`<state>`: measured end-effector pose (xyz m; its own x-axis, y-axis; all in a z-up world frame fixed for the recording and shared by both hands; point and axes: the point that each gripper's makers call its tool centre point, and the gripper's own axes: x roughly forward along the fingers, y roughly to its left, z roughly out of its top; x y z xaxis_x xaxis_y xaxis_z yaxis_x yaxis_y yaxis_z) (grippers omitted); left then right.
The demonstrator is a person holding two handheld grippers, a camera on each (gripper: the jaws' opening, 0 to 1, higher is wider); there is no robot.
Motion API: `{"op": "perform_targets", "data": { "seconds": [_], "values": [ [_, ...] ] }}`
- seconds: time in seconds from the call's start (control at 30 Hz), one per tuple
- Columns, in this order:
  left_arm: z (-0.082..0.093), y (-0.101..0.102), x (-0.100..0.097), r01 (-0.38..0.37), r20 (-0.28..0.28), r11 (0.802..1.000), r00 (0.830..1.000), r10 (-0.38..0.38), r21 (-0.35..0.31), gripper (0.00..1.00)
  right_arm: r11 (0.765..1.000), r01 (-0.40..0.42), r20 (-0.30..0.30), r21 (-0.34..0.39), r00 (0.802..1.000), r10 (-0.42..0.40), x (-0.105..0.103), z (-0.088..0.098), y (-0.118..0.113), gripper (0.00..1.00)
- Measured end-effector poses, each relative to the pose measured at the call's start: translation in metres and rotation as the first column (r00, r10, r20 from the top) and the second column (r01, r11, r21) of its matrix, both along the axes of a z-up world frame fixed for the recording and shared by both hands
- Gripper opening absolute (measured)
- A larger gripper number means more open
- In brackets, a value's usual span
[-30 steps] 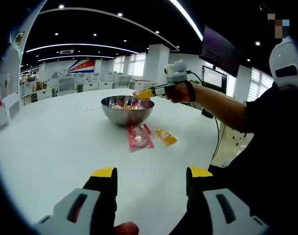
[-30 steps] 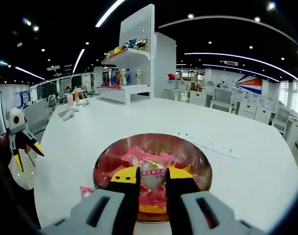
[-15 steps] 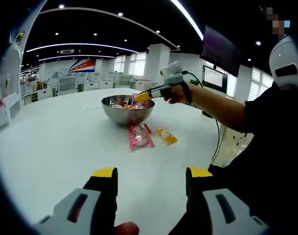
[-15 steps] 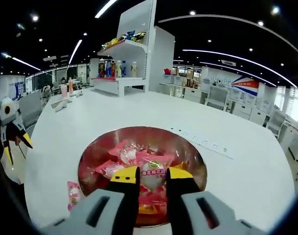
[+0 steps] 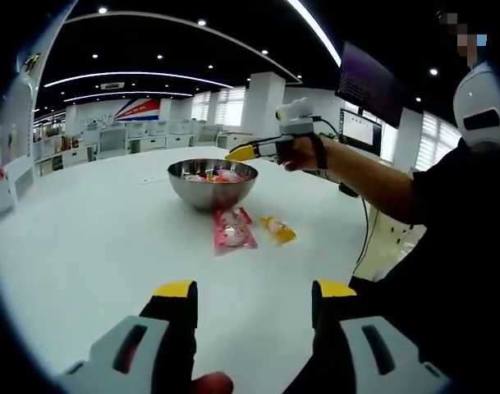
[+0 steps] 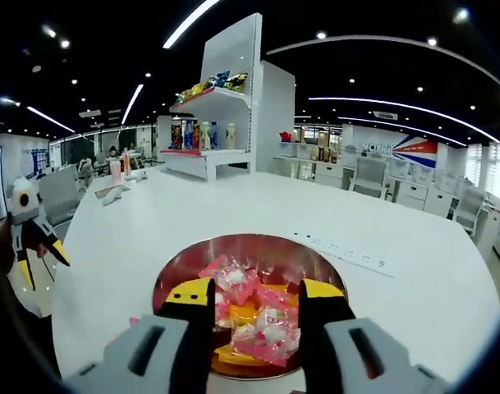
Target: Pick up the marshmallows scattered on the table and place them into the bowl on the table
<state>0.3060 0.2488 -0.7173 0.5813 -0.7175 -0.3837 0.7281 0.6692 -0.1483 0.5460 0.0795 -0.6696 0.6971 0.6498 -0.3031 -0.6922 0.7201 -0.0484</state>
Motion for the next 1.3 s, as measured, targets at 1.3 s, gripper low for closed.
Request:
{"op": "perform_targets", "data": {
  "seconds": [1.3],
  "values": [
    [0.002,-0.032,0.046,0.002,-0.027,1.000,1.000,-0.002,0.011,0.57,0.974,0.086,0.129,0.209,0.985,-0.114,-0.134,0.033,-0.081,0.28]
  ]
}}
